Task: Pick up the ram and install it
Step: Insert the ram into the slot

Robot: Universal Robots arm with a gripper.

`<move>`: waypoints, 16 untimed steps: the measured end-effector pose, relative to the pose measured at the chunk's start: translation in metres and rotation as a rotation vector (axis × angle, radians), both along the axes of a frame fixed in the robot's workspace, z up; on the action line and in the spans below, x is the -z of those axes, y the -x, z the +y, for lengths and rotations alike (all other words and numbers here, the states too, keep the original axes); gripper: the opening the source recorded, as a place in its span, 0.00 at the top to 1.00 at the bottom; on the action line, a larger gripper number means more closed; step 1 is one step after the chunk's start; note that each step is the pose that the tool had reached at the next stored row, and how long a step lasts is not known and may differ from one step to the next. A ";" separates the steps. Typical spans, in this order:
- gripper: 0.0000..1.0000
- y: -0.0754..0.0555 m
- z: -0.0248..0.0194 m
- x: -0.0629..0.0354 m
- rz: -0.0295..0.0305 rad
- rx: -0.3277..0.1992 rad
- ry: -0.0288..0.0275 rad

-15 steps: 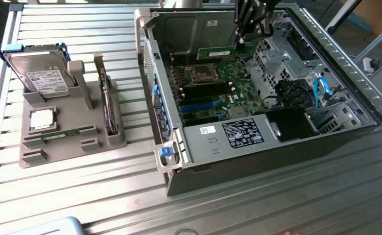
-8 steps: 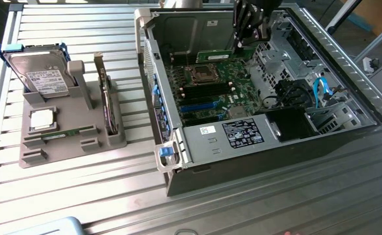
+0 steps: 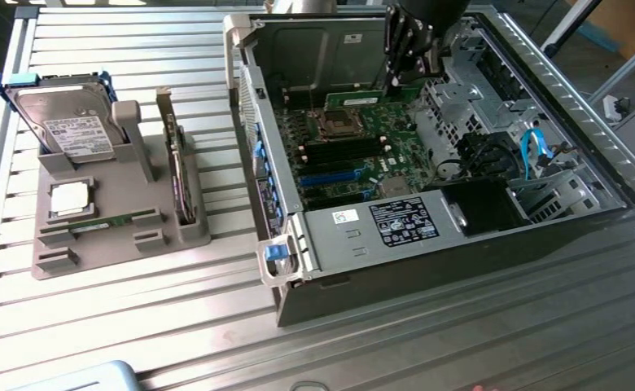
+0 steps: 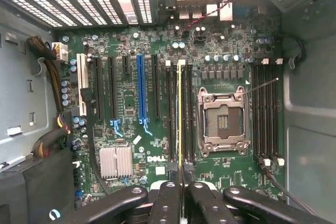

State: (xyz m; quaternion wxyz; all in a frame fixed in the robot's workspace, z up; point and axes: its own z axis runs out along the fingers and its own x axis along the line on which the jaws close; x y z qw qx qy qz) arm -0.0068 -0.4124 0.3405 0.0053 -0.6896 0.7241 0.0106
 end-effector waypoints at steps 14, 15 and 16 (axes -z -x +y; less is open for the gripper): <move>0.88 0.000 0.0000 0.0232 0.0001 0.010 0.0003; 0.88 0.000 0.0000 0.0233 0.0001 0.010 0.0005; 0.88 0.000 0.0000 0.0234 0.0001 0.010 0.0003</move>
